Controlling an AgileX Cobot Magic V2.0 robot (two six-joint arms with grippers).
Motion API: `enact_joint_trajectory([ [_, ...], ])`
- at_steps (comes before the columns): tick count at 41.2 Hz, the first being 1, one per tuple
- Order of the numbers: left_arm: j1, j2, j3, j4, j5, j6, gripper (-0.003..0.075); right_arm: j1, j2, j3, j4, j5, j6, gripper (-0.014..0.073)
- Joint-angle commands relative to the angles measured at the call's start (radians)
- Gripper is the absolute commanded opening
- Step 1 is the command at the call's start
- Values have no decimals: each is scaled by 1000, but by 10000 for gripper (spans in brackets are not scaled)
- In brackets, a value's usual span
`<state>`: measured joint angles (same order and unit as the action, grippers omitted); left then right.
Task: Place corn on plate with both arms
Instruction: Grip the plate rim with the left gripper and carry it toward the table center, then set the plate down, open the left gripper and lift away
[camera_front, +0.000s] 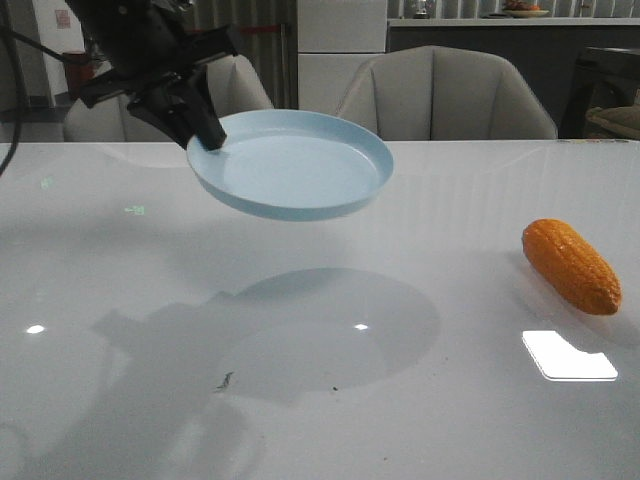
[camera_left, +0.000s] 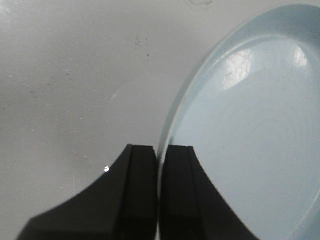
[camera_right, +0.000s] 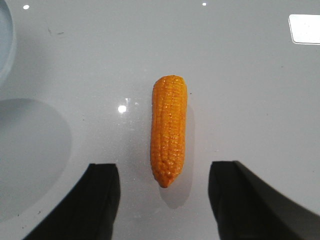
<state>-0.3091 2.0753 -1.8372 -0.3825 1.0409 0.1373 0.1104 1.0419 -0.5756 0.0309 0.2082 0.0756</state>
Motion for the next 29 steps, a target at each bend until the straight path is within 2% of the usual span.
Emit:
enact_joint_trajectory([
  [1,-26,-26,-33,-13,-11,-12,96,4,-11,-37,-3,-69,2,499],
  [10,-50,59,-33,-11,34,-12,96,4,-11,-37,-3,-69,2,499],
  [29,-50,97,-32,-9,22,7,102,4,-11,-37,-3,-69,2,499],
])
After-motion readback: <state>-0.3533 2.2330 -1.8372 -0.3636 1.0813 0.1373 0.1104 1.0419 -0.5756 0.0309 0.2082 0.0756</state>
